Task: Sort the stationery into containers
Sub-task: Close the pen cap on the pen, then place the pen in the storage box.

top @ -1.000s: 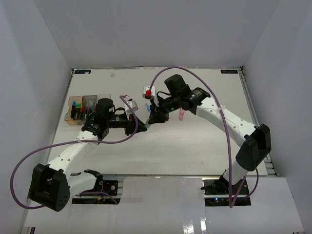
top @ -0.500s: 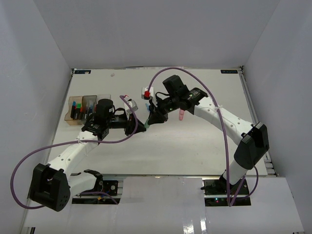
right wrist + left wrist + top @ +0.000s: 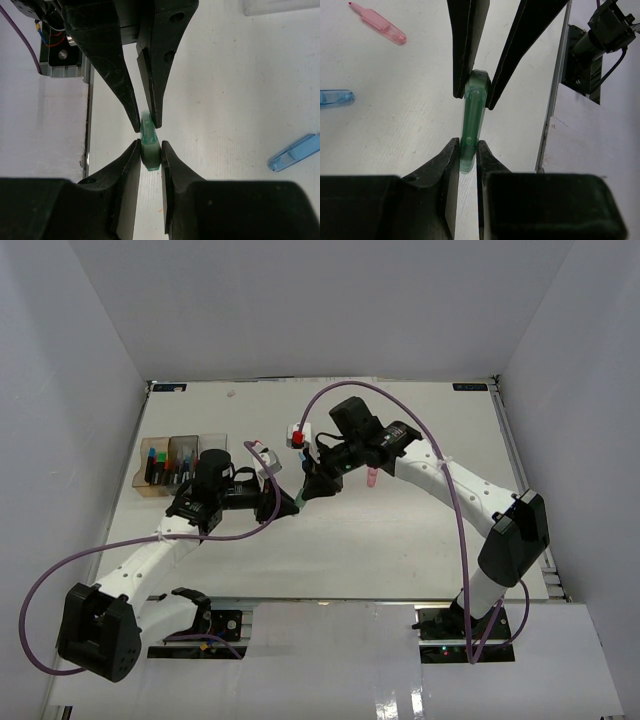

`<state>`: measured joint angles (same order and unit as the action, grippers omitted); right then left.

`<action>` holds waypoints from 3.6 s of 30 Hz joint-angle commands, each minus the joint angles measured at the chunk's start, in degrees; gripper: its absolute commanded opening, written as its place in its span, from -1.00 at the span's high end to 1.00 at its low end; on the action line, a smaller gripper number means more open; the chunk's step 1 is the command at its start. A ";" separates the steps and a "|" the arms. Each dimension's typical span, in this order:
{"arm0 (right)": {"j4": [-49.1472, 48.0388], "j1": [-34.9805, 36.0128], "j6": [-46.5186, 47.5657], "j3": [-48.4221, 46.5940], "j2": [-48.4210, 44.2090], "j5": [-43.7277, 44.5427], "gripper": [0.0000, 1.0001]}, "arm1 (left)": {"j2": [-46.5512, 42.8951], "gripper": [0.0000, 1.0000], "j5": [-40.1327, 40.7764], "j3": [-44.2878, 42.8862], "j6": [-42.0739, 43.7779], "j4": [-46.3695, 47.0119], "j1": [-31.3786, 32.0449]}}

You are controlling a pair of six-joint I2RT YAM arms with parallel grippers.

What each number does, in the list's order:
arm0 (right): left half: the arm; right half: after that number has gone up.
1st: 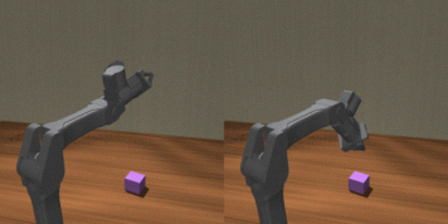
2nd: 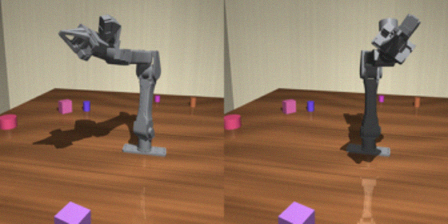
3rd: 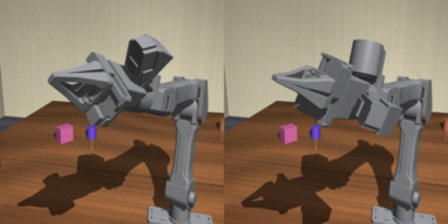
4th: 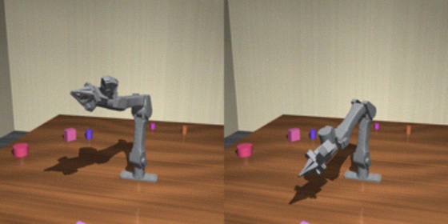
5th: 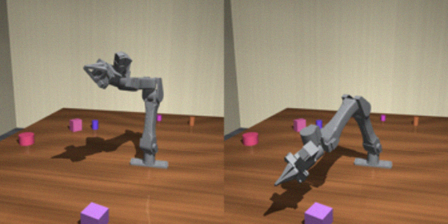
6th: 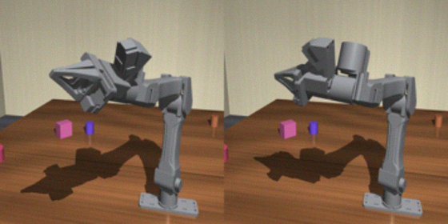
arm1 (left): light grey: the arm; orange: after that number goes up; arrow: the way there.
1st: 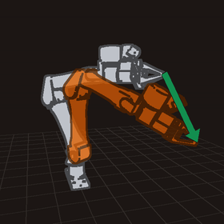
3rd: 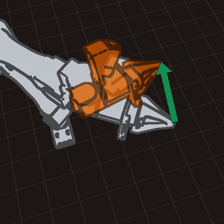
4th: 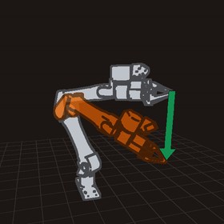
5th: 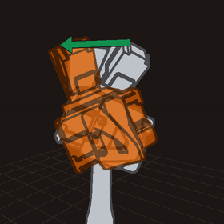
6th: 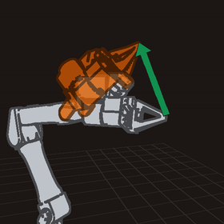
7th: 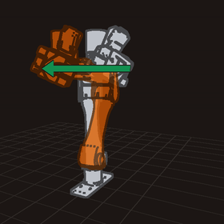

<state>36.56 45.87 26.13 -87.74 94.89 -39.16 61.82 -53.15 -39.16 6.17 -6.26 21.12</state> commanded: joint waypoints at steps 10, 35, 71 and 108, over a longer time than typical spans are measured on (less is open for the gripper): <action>8.09 2.56 1.47 -0.23 0.03 1.72 0.39 | -2.85 1.00 -3.02 0.93 -0.47 9.08 1.72; 7.83 -1.30 0.51 0.82 -5.85 7.77 -0.65 | -0.56 1.00 -0.74 -0.04 1.91 4.77 2.43; -26.71 -9.57 -27.80 38.35 -28.36 34.58 -0.88 | 26.24 0.77 54.11 -22.19 -6.96 -10.09 -23.23; -30.31 -12.73 -50.21 25.25 3.98 58.84 -0.56 | 13.77 -0.96 47.44 -18.15 -18.56 -8.50 -25.52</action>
<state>8.69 33.39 -20.62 -60.97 97.76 16.78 77.06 -6.24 -58.00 -9.52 -15.42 -3.81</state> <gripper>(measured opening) 0.792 0.978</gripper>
